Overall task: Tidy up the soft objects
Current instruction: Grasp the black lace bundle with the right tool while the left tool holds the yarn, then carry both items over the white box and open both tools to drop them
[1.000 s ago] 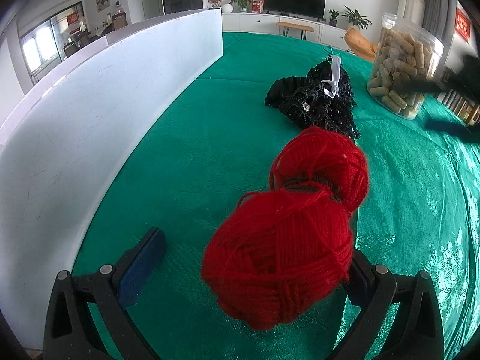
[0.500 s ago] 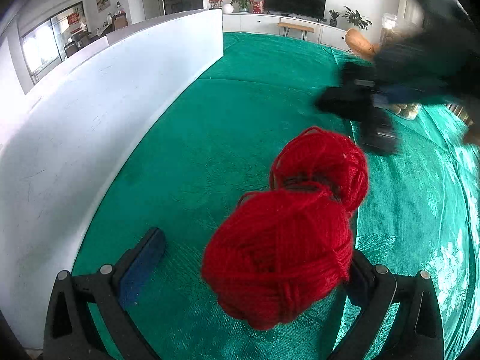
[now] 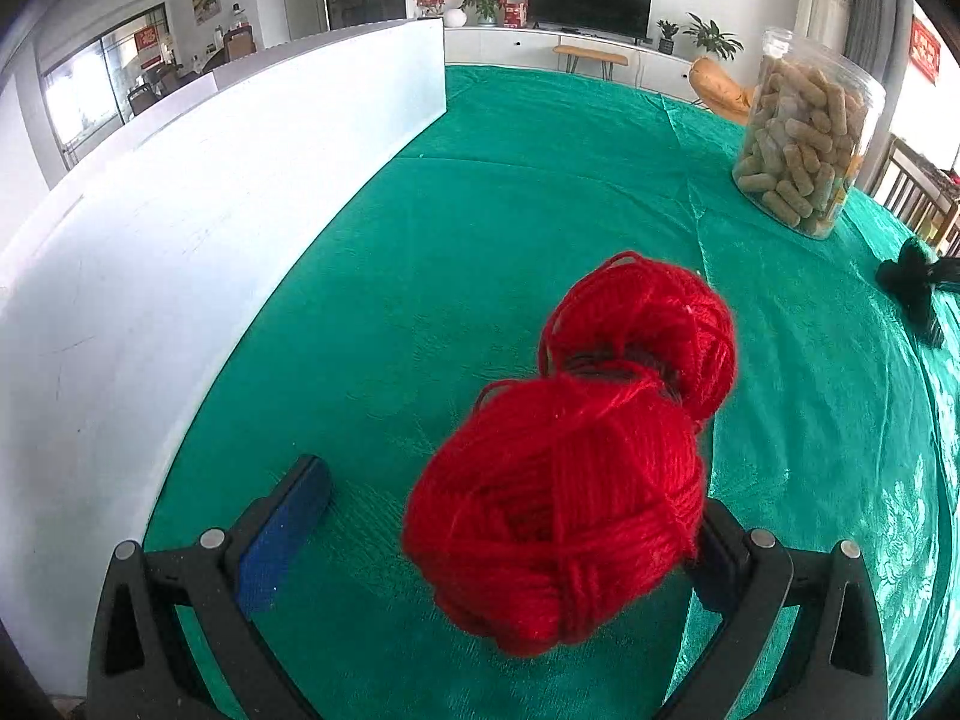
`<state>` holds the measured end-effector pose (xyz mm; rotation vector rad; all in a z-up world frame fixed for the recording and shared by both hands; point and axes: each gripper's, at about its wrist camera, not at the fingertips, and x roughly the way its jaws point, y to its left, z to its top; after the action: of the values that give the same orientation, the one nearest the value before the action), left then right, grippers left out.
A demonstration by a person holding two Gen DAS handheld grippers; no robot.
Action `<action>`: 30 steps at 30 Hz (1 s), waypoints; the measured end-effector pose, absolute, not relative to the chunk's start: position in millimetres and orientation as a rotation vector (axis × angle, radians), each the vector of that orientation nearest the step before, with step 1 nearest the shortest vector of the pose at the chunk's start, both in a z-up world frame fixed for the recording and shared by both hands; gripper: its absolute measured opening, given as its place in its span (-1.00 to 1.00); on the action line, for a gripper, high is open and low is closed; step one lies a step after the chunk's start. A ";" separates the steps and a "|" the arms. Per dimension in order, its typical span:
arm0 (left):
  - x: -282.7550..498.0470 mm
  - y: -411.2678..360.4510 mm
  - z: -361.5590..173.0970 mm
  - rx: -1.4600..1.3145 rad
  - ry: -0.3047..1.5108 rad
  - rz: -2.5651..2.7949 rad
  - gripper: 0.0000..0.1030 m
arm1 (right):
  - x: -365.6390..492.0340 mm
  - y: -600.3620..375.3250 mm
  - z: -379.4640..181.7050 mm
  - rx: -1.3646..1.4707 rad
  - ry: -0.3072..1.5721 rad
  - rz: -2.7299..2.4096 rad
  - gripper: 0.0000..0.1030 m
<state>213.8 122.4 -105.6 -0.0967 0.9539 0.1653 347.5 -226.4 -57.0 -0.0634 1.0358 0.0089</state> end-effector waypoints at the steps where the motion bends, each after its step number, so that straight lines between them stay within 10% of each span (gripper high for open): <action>1: 213.8 122.4 -105.6 -0.097 0.954 0.163 1.00 | 352.9 -233.9 -61.5 -0.008 1.059 -0.001 0.17; 23: 243.1 97.4 -86.6 0.128 1.108 -0.033 0.97 | 393.9 -234.1 -71.9 0.198 1.178 0.003 0.35; 26: 248.3 97.2 -91.4 0.101 1.074 -0.021 0.08 | 392.3 -236.6 -72.3 0.179 1.137 -0.009 -0.16; 30: 264.6 107.9 -83.7 -0.021 1.077 -0.008 -0.14 | 395.6 -237.4 -66.4 0.133 1.136 -0.001 -0.37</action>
<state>264.6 107.9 -83.7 -0.0210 1.0765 -0.0085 395.6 -237.4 -66.4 0.1331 1.1357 -0.0007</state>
